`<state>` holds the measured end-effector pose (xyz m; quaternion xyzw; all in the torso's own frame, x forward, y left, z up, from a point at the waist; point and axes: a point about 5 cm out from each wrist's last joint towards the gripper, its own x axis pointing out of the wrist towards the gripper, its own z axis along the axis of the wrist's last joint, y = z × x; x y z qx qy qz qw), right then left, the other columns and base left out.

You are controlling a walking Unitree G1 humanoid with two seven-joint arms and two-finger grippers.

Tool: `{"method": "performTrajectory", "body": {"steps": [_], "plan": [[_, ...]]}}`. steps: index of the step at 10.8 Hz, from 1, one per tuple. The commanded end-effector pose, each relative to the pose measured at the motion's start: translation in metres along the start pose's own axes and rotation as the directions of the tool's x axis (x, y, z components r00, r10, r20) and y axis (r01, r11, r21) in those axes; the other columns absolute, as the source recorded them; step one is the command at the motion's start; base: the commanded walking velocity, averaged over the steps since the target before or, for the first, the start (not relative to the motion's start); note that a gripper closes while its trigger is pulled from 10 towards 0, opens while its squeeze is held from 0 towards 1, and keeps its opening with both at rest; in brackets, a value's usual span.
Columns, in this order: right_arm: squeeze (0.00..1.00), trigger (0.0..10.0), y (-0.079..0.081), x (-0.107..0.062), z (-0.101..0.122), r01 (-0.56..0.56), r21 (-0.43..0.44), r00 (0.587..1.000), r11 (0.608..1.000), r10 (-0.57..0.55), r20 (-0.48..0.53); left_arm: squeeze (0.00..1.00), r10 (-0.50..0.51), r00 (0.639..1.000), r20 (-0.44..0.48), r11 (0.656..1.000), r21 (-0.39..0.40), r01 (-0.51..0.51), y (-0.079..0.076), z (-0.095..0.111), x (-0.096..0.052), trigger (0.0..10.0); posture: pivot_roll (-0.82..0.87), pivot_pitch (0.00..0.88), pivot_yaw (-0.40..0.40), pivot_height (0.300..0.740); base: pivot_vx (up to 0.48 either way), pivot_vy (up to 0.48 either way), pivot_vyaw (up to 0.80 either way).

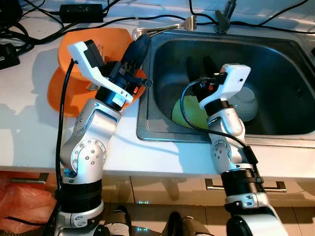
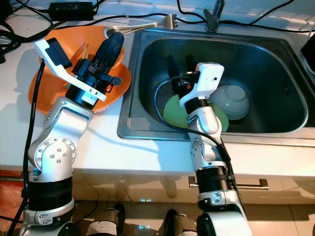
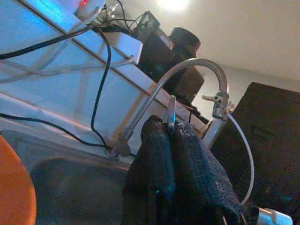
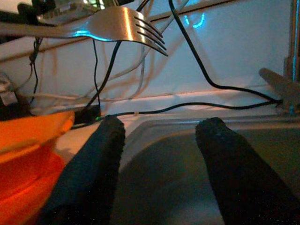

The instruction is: Kitchen organization

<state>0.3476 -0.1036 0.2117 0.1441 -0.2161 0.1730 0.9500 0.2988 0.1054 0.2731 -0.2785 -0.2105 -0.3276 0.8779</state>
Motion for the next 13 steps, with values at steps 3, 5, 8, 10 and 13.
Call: {"method": "performTrajectory", "body": {"steps": [3,5,8,10,13], "plan": [[0.75,10.0,-0.005,-0.006,-0.003,0.037,0.154,0.999,0.987,-0.036,-0.012,0.00,-0.034,0.999,0.002,0.999,-0.001,0.034,-0.008,0.000,0.001,10.0,0.18,0.202,-0.038,0.740,0.000,0.000,0.00],[0.00,10.0,-0.012,-0.004,0.002,0.103,0.512,0.992,0.853,-0.122,0.004,0.00,-0.035,0.999,0.003,0.999,-0.006,0.035,-0.008,0.000,0.002,10.0,0.18,0.202,-0.038,0.740,0.000,0.000,0.00],[0.00,10.0,-0.017,-0.005,0.004,0.099,0.706,0.988,0.701,-0.156,0.016,0.00,-0.036,0.999,-0.005,0.999,-0.016,0.036,-0.009,-0.003,0.002,10.0,0.18,0.202,-0.037,0.740,0.000,0.000,0.00],[0.00,10.0,-0.015,-0.002,0.016,0.069,0.738,0.989,0.671,-0.142,0.037,0.00,-0.045,0.999,-0.008,0.999,-0.023,0.045,-0.011,-0.004,0.003,10.0,0.17,0.202,-0.036,0.740,0.000,0.000,0.00],[0.00,10.0,-0.002,0.009,0.043,-0.029,0.744,0.990,0.668,-0.086,0.116,0.00,-0.056,0.998,-0.007,0.998,-0.042,0.056,-0.015,-0.007,0.005,10.0,0.17,0.203,-0.039,0.740,0.000,0.000,0.00]]}}
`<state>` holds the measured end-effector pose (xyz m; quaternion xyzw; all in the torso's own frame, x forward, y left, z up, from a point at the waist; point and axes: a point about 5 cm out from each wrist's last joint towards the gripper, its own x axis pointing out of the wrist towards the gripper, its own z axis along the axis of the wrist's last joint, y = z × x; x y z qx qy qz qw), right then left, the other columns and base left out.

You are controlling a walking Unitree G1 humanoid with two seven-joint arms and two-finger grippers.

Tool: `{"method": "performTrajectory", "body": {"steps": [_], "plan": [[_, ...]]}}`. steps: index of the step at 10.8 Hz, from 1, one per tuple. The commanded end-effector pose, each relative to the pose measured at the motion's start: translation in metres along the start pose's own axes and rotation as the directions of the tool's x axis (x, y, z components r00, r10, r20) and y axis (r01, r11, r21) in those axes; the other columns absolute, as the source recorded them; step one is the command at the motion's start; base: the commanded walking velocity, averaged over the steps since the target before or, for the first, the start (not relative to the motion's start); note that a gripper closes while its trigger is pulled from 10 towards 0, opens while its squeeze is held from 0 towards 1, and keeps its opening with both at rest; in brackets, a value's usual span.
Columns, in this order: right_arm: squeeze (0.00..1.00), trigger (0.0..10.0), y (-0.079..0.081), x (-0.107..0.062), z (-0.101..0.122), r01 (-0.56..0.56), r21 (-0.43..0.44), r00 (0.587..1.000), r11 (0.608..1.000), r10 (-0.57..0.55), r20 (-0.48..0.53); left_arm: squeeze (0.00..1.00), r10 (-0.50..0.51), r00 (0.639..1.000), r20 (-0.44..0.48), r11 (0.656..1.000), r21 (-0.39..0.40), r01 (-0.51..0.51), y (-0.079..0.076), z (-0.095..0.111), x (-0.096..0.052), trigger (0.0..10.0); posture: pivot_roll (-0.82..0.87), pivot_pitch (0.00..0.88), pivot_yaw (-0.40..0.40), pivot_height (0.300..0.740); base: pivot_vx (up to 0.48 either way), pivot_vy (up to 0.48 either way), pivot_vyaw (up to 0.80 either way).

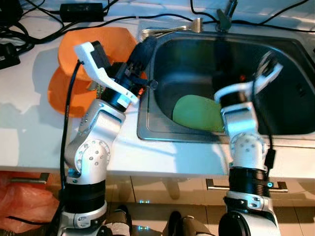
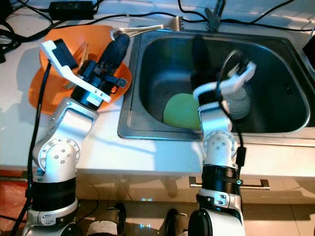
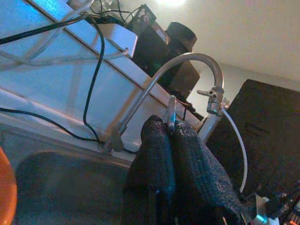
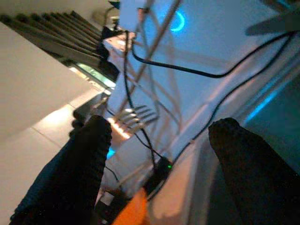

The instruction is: Kitchen organization

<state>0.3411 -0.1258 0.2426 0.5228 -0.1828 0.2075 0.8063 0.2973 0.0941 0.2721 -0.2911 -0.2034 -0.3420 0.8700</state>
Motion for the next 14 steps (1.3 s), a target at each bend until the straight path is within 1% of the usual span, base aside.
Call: {"method": "performTrajectory", "body": {"steps": [1,3,5,9,12,14], "plan": [[0.00,10.0,0.016,0.007,-0.002,-0.049,0.042,0.999,0.998,0.049,0.010,0.00,-0.035,0.999,0.000,0.999,-0.008,0.035,-0.007,-0.001,0.002,10.0,0.16,0.203,-0.041,0.740,0.000,0.000,0.00],[0.00,10.0,0.014,0.004,-0.009,-0.035,0.076,0.999,0.997,0.036,-0.019,0.00,-0.045,0.999,-0.001,0.999,-0.025,0.045,-0.009,-0.003,0.005,10.0,0.17,0.204,-0.044,0.740,0.000,0.000,0.00],[0.00,10.0,0.014,0.003,-0.012,-0.028,0.095,0.999,0.995,0.031,-0.030,0.00,-0.064,0.998,-0.020,0.997,-0.050,0.062,-0.013,-0.012,0.006,10.0,0.17,0.202,-0.042,0.740,0.000,0.000,0.00],[0.00,10.0,0.015,0.003,-0.011,-0.032,0.118,0.999,0.992,0.035,-0.027,0.00,-0.096,0.994,-0.056,0.993,-0.081,0.091,-0.020,-0.021,0.008,10.0,0.16,0.195,-0.041,0.740,0.000,0.000,0.00],[0.00,10.0,0.016,0.004,-0.011,-0.038,0.135,0.999,0.990,0.042,-0.026,0.00,-0.108,0.991,-0.082,0.991,-0.086,0.101,-0.023,-0.026,0.008,10.0,0.17,0.200,-0.044,0.740,0.000,0.000,0.00],[0.00,10.0,0.014,0.005,-0.010,-0.033,0.135,0.999,0.990,0.036,-0.022,0.00,-0.124,0.985,-0.116,0.990,-0.089,0.114,-0.024,-0.030,0.006,10.0,0.17,0.200,-0.044,0.740,0.000,0.000,0.00]]}}
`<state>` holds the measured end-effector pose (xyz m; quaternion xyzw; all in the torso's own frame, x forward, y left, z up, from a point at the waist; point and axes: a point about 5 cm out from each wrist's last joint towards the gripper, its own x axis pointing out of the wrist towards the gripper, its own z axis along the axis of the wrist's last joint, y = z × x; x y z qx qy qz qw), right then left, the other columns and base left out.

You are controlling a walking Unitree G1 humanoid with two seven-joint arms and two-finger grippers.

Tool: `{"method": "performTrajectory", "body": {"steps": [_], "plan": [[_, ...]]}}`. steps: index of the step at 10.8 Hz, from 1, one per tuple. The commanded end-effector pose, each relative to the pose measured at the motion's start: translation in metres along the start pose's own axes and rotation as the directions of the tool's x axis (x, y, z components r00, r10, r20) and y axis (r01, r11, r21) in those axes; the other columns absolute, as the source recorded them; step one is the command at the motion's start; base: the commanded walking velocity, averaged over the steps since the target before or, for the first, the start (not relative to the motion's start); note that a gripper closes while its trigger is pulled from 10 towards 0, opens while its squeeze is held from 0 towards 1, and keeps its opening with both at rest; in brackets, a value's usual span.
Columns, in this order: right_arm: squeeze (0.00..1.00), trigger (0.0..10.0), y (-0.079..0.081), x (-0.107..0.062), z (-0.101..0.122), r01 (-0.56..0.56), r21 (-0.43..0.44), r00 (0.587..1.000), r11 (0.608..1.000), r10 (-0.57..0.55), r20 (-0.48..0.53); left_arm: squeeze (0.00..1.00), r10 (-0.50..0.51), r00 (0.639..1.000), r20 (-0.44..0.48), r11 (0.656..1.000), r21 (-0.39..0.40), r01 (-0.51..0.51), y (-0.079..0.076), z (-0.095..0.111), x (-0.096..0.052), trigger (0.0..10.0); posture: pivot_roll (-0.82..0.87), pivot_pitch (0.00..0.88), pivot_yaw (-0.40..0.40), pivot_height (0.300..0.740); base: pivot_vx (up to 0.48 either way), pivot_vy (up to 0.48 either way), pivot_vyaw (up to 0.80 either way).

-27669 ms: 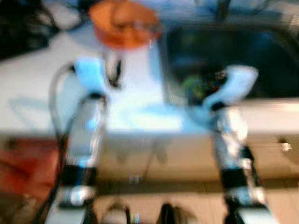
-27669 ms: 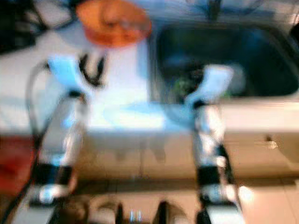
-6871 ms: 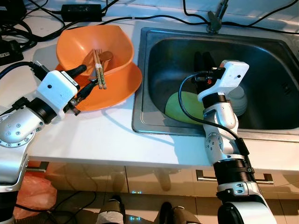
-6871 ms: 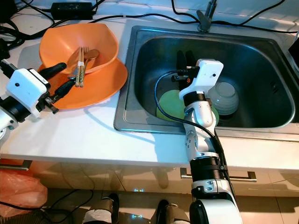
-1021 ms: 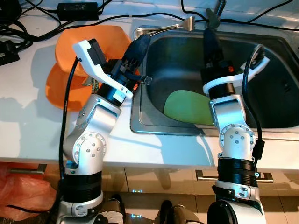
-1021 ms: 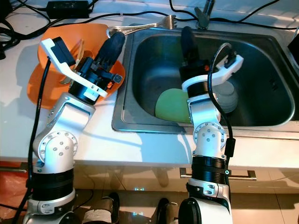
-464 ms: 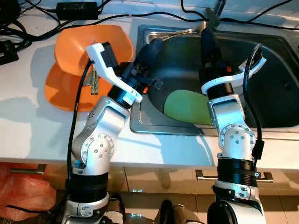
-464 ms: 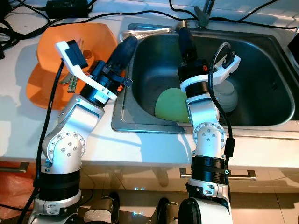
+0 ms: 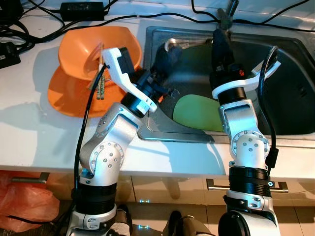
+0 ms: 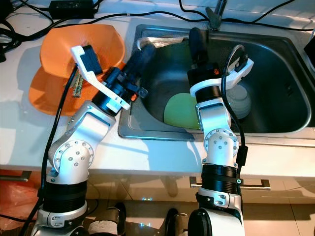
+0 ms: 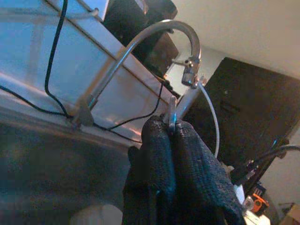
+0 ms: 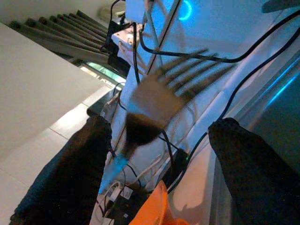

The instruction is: Kitchen organization

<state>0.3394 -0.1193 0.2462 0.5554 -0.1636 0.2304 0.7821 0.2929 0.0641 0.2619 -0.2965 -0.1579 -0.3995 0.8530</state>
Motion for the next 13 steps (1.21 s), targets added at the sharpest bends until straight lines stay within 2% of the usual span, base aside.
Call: {"method": "performTrajectory", "body": {"steps": [1,9,10,11,13], "plan": [[0.00,10.0,0.007,0.004,-0.005,-0.020,0.043,1.000,0.999,0.020,0.013,0.00,-0.033,0.999,-0.035,0.999,-0.007,0.033,-0.005,-0.007,0.000,10.0,0.17,0.200,-0.042,0.740,0.000,0.000,0.00],[0.00,10.0,0.007,0.006,-0.001,-0.020,0.039,0.999,0.999,0.019,0.032,0.00,-0.033,0.994,-0.109,0.999,0.001,0.034,-0.005,-0.019,-0.004,10.0,0.17,0.202,-0.045,0.740,0.000,0.000,0.00],[0.00,8.0,0.007,0.006,0.000,-0.020,0.038,0.999,0.999,0.019,0.036,0.00,-0.032,0.994,-0.108,0.999,0.003,0.033,-0.005,-0.018,-0.004,10.0,0.17,0.202,-0.046,0.740,0.000,0.000,0.00],[0.00,0.0,0.007,0.006,0.001,-0.020,0.037,0.999,0.999,0.019,0.039,0.00,-0.029,0.994,-0.105,1.000,0.008,0.030,-0.004,-0.018,-0.004,10.0,0.17,0.202,-0.046,0.740,0.000,0.000,0.00],[0.00,0.0,0.007,0.006,0.001,-0.020,0.037,0.999,0.999,0.018,0.044,0.00,-0.011,0.995,-0.099,1.000,0.020,0.013,-0.002,-0.017,-0.003,10.0,0.17,0.201,-0.047,0.740,0.000,0.000,0.00]]}}
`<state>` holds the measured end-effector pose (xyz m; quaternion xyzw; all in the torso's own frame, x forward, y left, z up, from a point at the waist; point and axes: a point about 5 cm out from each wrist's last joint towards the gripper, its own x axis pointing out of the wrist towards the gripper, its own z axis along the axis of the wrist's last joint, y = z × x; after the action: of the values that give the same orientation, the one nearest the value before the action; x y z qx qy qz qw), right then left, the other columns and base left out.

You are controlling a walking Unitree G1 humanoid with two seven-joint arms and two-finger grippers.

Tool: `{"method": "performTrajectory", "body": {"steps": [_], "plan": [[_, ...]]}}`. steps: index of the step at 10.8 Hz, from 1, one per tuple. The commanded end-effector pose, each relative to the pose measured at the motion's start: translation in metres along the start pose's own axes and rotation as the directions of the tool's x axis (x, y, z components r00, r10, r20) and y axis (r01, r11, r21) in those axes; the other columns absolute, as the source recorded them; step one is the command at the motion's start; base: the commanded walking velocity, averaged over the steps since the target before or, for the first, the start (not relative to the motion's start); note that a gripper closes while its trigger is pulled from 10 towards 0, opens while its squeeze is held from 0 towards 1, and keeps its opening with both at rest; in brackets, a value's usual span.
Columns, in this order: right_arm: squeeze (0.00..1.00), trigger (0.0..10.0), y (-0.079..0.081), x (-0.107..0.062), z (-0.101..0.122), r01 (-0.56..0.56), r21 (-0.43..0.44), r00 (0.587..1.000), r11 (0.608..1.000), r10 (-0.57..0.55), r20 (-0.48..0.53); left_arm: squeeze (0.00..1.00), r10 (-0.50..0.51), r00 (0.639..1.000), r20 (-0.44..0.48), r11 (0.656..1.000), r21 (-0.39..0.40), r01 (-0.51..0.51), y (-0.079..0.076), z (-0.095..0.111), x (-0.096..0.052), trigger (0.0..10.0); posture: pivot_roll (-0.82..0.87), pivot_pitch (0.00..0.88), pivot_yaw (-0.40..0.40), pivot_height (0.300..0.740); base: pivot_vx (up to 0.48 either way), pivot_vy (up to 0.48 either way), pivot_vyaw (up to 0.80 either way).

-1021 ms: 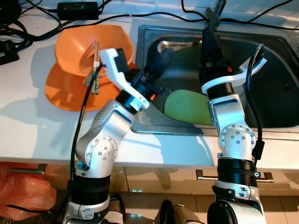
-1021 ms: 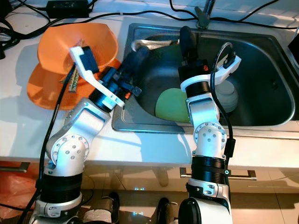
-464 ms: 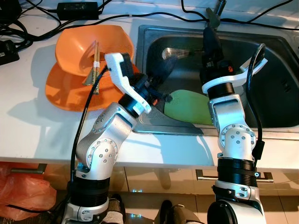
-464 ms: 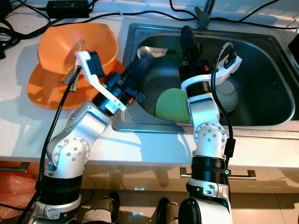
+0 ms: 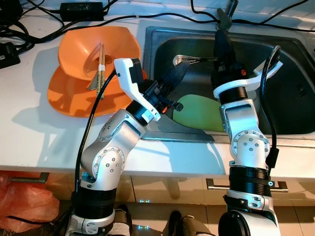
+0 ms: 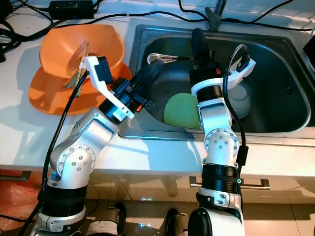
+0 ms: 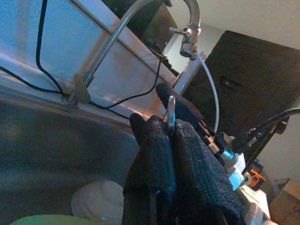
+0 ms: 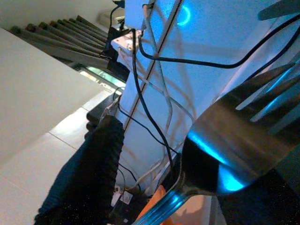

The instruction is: Kitchen organization

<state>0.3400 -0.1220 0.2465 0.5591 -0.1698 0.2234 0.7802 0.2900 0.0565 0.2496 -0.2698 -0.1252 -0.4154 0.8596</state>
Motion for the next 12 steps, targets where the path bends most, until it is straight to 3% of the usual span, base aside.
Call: {"method": "performTrajectory", "body": {"steps": [1,6,11,12], "plan": [[0.00,0.0,0.0081,0.0060,-0.0009,-0.023,0.035,0.999,0.999,0.022,0.026,0.00,0.005,1.000,-0.006,1.000,0.007,-0.005,0.0001,-0.0021,0.0006,10.0,0.17,0.201,-0.047,0.740,0.000,0.000,0.00],[0.00,0.0,0.0084,0.0057,-0.0015,-0.026,0.040,0.999,0.999,0.025,0.023,0.00,0.041,0.998,0.039,0.999,0.014,-0.042,0.0044,0.0032,0.0006,10.0,0.17,0.203,-0.048,0.740,0.000,0.000,0.00],[0.00,0.0,0.0083,0.0060,-0.0007,-0.027,0.044,0.999,0.999,0.026,0.027,0.00,0.039,0.999,0.017,0.998,0.042,-0.039,0.0037,-0.0002,0.0018,10.0,0.17,0.198,-0.046,0.740,0.000,0.000,0.00],[0.00,0.0,0.0087,0.0067,0.0005,-0.028,0.046,0.999,0.999,0.027,0.032,1.00,0.067,0.998,0.018,0.997,0.037,-0.067,0.0078,-0.0010,0.0016,10.0,0.17,0.199,-0.048,0.740,0.000,0.000,0.00]]}}
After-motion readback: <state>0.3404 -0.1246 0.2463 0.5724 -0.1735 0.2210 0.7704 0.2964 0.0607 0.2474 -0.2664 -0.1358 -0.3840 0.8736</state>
